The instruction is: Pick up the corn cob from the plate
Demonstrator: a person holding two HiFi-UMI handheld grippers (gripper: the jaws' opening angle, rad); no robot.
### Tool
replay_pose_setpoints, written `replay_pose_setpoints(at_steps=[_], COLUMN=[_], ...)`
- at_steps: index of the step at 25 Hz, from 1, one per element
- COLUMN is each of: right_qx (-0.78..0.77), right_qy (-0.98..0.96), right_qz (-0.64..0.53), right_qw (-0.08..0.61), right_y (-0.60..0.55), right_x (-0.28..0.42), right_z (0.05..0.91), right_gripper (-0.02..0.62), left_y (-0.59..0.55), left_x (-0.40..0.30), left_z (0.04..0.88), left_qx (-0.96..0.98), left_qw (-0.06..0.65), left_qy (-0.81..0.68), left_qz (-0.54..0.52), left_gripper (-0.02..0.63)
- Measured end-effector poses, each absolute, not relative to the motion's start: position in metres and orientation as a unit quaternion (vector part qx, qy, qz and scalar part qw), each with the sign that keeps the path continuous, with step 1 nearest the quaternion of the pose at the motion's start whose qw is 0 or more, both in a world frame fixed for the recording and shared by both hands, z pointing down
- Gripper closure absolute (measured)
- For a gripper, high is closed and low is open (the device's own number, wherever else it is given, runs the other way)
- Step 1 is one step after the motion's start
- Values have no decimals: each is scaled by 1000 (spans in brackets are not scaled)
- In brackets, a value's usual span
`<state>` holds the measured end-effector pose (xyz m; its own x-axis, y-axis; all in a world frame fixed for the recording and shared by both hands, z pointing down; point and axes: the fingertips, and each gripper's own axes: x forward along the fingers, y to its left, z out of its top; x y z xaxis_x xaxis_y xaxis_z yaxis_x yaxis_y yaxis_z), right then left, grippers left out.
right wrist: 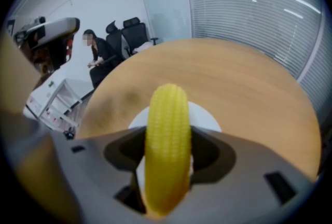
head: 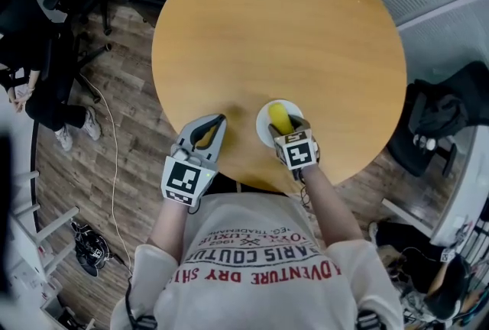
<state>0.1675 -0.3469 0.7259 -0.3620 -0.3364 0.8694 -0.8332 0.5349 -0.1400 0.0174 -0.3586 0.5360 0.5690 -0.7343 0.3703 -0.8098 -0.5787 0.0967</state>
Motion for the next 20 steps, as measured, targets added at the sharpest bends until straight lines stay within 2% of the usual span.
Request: replay_pose_setpoints(at_steps=[6,13,20], right_qx=[412,468,534], right_qy=[-797,-816,-813], right_qz=[266,211,165], right_qw=[352,265,163], right_y=[-345,-354,-354], right_x=[165,172,192], right_z=[667,578,499], right_gripper=[331,331,331], left_y=[-363,-371,-373], left_x=[27,38,61], left_z=[515,482,451], left_qx=[888,907,928], left_qw=[121,66,47], left_qy=[-426,-398,-356], left_qz=[122,124,95], left_gripper=[571,571,571])
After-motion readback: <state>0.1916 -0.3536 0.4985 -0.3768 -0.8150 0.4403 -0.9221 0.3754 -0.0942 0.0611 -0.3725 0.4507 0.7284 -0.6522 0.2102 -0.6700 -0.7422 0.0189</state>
